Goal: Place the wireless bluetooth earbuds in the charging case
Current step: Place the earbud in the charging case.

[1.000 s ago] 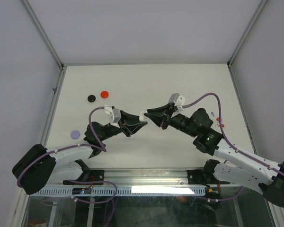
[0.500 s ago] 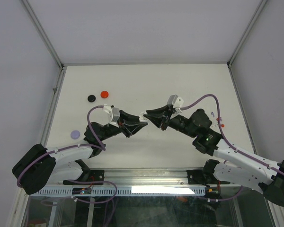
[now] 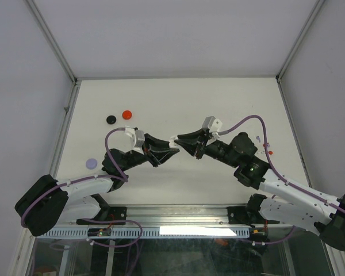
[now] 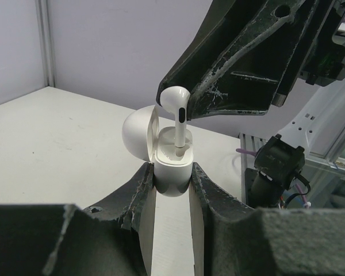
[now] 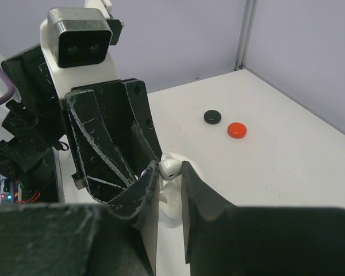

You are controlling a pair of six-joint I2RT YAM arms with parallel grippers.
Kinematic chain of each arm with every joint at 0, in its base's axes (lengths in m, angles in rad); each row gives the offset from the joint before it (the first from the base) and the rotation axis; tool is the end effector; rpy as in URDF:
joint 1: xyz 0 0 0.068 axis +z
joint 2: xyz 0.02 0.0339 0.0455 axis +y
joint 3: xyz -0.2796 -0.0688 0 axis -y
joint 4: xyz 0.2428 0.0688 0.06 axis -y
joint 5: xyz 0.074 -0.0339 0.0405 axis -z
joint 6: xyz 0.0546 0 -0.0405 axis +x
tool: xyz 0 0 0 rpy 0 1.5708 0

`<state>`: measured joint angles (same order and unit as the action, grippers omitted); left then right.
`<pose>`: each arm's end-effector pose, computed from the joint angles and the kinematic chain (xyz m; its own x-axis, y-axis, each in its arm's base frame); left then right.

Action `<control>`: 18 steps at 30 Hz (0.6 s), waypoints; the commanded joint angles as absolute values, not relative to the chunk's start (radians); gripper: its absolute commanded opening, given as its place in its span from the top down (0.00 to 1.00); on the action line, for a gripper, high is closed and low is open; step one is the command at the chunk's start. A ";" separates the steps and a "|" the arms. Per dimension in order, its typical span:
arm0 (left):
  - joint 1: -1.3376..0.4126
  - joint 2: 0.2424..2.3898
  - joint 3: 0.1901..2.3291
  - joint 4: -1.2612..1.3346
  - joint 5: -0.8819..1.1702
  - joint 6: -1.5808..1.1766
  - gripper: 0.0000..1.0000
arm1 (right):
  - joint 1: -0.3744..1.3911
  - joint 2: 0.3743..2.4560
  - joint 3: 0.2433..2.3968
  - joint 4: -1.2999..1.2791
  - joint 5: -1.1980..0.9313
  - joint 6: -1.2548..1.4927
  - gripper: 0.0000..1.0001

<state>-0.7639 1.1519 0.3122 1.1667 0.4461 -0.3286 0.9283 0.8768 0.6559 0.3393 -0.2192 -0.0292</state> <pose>0.1496 -0.1760 0.2678 -0.0771 -0.3293 -0.9411 0.9448 0.2774 -0.1744 0.1209 0.1813 0.3488 0.0973 0.0825 -0.9918 -0.9084 0.4146 -0.0547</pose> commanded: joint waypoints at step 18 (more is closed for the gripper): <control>-0.758 1.140 0.339 1.224 0.422 -0.331 1.00 | 0.940 0.878 0.683 0.302 -0.236 -0.047 0.88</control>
